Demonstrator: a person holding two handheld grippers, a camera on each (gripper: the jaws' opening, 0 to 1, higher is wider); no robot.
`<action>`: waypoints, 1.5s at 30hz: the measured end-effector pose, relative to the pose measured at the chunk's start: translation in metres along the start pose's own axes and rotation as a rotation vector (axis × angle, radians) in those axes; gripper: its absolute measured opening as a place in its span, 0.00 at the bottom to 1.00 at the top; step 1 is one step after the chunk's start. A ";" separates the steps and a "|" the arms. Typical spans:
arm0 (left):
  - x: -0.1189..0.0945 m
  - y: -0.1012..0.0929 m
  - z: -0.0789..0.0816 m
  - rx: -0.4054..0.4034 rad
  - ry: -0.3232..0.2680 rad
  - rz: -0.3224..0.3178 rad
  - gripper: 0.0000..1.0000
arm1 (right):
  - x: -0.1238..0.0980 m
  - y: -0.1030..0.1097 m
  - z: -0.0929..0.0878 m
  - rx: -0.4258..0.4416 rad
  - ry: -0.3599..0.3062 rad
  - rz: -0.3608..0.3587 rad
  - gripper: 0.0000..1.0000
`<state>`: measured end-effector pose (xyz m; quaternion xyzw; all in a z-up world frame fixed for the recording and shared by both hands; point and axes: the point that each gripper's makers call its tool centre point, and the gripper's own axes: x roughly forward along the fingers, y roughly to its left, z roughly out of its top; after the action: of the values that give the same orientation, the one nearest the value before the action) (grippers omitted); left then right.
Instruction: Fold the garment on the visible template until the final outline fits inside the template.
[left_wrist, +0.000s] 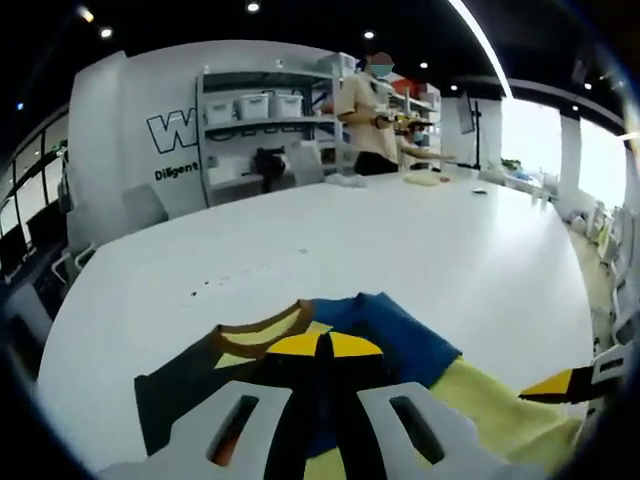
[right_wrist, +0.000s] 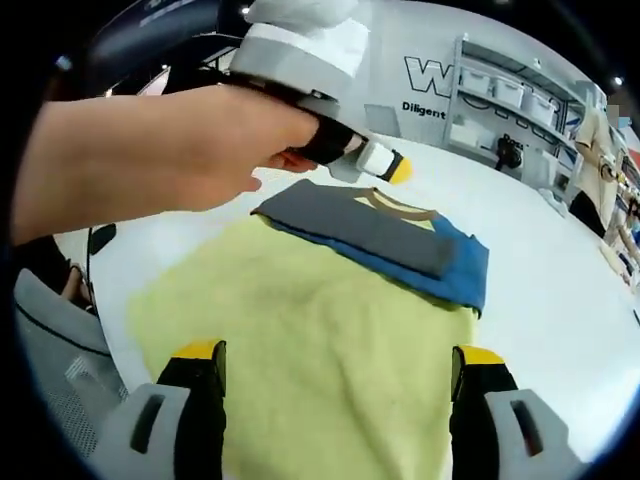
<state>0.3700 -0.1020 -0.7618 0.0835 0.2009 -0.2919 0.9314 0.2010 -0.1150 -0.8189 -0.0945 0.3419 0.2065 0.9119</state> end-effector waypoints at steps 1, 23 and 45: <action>-0.004 0.003 -0.003 -0.003 0.004 0.003 0.00 | 0.000 0.000 0.000 -0.001 0.000 0.001 0.94; -0.075 0.048 -0.048 0.013 0.019 0.049 0.00 | 0.001 0.005 -0.004 -0.022 0.017 0.003 0.94; -0.139 0.060 -0.069 -0.021 0.007 0.045 0.04 | 0.001 0.009 -0.005 -0.039 0.025 0.007 0.94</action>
<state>0.2779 0.0363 -0.7630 0.0792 0.2051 -0.2684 0.9379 0.1946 -0.1084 -0.8238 -0.1138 0.3497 0.2153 0.9046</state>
